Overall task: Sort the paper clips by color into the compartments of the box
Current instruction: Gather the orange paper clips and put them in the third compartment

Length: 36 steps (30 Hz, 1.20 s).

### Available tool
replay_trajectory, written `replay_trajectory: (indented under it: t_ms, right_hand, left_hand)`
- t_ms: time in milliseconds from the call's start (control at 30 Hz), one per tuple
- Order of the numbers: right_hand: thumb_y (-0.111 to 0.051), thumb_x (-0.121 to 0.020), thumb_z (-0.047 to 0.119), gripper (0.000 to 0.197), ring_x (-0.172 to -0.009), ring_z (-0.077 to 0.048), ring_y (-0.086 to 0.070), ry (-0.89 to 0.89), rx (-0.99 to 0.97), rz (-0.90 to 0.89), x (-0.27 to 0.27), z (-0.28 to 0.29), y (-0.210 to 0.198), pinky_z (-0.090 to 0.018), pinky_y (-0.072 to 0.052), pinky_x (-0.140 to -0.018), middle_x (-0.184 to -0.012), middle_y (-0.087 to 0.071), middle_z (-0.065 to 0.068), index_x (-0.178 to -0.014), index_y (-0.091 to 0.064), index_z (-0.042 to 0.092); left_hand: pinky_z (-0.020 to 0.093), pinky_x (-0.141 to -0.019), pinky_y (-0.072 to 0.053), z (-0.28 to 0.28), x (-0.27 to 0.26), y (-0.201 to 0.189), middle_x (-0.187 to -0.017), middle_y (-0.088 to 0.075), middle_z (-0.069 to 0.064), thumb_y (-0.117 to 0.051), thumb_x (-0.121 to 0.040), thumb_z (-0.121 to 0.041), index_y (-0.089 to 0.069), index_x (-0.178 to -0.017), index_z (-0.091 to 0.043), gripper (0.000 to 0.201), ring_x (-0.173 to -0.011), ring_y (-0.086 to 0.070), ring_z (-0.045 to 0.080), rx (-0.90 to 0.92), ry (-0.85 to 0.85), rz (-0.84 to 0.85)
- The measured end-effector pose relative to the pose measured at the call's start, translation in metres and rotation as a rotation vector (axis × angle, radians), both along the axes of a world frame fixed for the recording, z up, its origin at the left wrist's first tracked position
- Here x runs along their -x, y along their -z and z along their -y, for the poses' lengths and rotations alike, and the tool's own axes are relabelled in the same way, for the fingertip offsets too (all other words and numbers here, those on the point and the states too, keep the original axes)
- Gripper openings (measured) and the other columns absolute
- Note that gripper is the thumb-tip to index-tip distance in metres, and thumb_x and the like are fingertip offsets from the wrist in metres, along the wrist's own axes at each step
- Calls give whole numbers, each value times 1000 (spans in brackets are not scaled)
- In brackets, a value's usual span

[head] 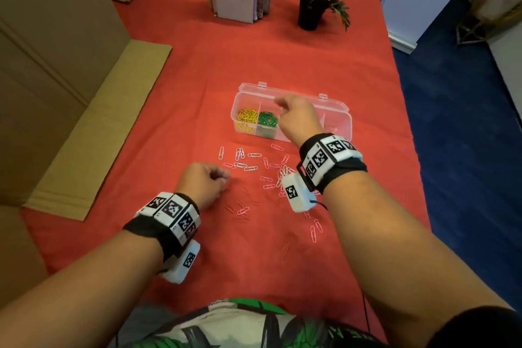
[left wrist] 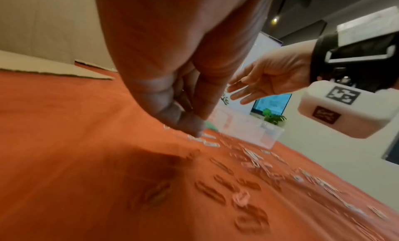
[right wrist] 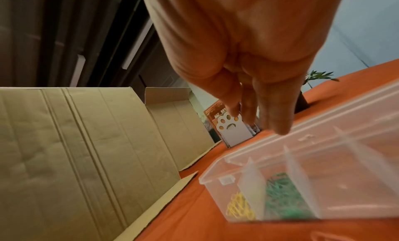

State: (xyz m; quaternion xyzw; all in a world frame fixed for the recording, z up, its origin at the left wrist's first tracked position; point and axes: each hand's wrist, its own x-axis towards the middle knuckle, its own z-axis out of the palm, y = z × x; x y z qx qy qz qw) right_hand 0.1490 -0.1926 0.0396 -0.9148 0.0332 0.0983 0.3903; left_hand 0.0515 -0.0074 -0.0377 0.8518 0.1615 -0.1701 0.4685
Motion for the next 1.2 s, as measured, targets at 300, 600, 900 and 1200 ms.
replay_trajectory:
  t_ms: [300,600,900,1200]
  right_hand:
    - [-49,-88,7,20,-93,-23,-60,-178,223,-165,111,51,43,-20,-38,-75,-99,-66,-7,-97,-67,12]
    - [-65,-79,27,43,-106,-24,-53,-324,284,-238,206,60,86,-39,-49,-91,-114,-41,-2,-117,-45,29]
    - [-56,-85,17,17,-93,-32,-58,-250,307,-148,182,47,98,-39,-50,-80,-106,-50,-11,-101,-52,16]
    - [-51,-87,7,17,-61,-4,-49,36,-10,-260,153,72,89,-21,-43,-60,-66,-51,11,-80,-60,19]
  left_hand:
    - [20,-78,-44,20,31,1,-92,-73,6,-69,-75,-13,-73,-96,-16,21,-87,-67,21,-262,333,-6]
    - [24,-82,-44,33,48,15,-96,-52,1,-81,-63,-19,-66,-99,-23,39,-91,-56,21,-392,453,100]
    - [21,-75,-41,46,30,17,-92,-70,3,-70,-75,-12,-70,-87,-16,13,-86,-63,20,-282,397,139]
    - [22,-70,-39,25,14,15,-80,-65,5,-59,-84,-11,-70,-96,-18,18,-73,-57,18,-229,190,144]
